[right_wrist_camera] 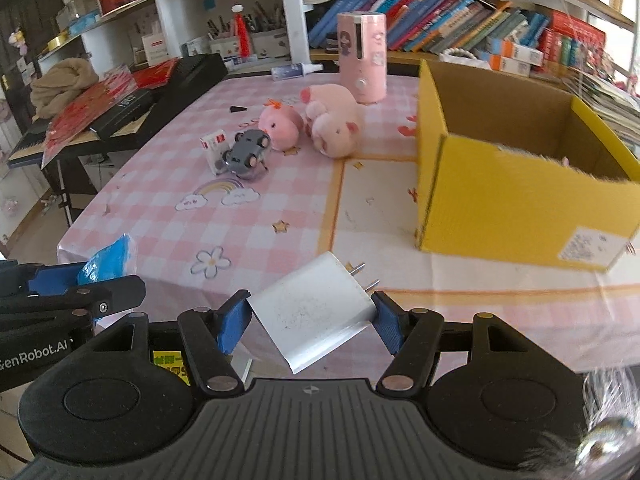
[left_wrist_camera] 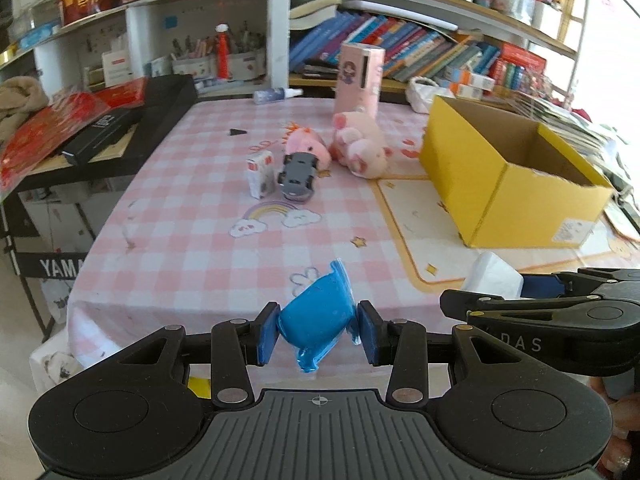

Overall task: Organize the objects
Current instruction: 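Carry the blue pouch with the left tool toward the yellow box while the right tool carries the charger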

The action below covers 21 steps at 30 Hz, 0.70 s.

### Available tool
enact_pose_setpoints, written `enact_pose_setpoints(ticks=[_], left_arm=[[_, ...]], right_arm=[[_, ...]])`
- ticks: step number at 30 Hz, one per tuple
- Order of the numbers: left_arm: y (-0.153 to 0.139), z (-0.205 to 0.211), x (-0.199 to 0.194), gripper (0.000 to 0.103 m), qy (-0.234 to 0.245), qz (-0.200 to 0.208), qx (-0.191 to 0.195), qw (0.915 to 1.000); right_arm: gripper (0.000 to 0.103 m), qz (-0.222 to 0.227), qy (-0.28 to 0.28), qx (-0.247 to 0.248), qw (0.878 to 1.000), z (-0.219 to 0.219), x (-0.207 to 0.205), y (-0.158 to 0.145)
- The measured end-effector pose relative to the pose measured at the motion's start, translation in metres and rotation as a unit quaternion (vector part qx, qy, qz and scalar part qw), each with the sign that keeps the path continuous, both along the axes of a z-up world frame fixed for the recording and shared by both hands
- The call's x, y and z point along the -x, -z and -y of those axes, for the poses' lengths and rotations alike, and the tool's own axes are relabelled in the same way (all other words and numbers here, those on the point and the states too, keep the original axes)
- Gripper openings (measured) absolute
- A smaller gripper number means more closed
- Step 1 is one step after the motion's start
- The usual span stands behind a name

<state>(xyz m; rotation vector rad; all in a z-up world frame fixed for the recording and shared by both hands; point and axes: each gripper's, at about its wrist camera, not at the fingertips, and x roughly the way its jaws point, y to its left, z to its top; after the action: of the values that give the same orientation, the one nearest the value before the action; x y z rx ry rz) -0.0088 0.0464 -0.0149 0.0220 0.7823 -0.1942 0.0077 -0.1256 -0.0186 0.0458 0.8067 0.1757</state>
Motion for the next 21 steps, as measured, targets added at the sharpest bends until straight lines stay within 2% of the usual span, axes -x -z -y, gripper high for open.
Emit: enact_pose_setpoints(ticks=[11, 21], left_arm=[[0.002, 0.025, 0.013, 0.040, 0.059, -0.001, 0.005, 0.9983], [0.002, 0.062, 0.016, 0.040, 0.125, 0.003, 0.009, 0.9921]], right_arm=[[0.063, -0.006, 0.062, 0.003, 0.998, 0.027, 0.036, 0.003], [0.063, -0.006, 0.130, 0.008, 0.991, 0.061, 0.063, 0.001]])
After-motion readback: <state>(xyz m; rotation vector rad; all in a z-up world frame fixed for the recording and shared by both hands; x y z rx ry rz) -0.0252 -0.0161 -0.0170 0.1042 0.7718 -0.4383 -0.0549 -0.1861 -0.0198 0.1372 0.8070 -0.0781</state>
